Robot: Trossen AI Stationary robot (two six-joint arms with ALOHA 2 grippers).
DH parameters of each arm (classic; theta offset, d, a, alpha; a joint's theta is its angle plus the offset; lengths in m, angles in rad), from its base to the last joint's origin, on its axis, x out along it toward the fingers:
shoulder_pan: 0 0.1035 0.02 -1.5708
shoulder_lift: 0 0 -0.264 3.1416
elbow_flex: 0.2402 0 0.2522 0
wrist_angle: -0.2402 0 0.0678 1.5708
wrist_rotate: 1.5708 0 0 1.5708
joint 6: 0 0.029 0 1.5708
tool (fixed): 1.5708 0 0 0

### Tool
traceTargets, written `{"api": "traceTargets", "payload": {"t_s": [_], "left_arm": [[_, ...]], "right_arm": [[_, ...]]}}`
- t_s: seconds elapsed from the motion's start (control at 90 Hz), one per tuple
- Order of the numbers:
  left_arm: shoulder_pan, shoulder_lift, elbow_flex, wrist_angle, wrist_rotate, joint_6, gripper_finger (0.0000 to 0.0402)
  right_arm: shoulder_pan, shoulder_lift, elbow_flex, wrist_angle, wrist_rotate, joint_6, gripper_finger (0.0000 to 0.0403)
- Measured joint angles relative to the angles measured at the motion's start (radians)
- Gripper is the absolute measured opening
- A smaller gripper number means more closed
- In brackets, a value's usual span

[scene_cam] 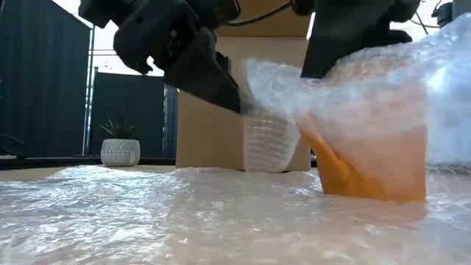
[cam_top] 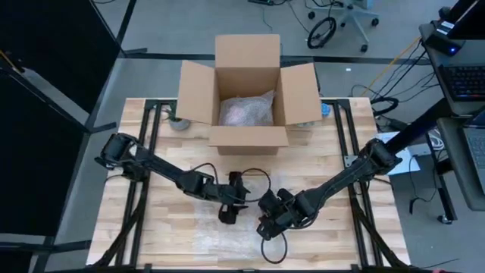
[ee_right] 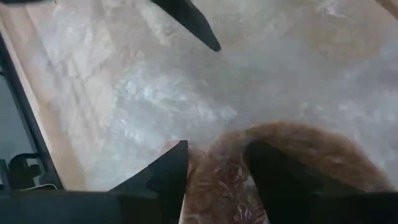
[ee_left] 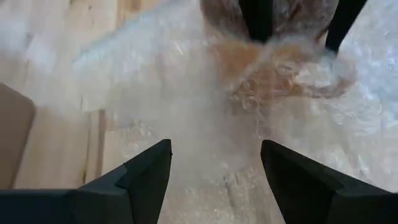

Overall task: Wrap mug
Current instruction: Wrap the orange mug with transparent bubble wrap

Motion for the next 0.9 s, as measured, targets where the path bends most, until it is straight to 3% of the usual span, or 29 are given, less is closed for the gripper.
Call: {"api": "traceTargets", "payload": {"t_s": [0.556,0.733,0.9], "left_arm": [[-0.011,0.009,0.0,0.045,0.015,-0.001,0.0238],[-0.011,0.009,0.0,0.04,0.015,-0.002,0.0238],[-0.011,0.009,0.0,0.04,0.015,-0.003,0.0238]], "right_arm": [[-0.019,0.072,0.003,-0.007,-0.017,0.017,0.0148],[-0.019,0.073,0.002,-0.008,-0.024,-0.012,0.0112],[-0.019,0.072,0.0,-0.024,-0.035,-0.066,0.0043]]}}
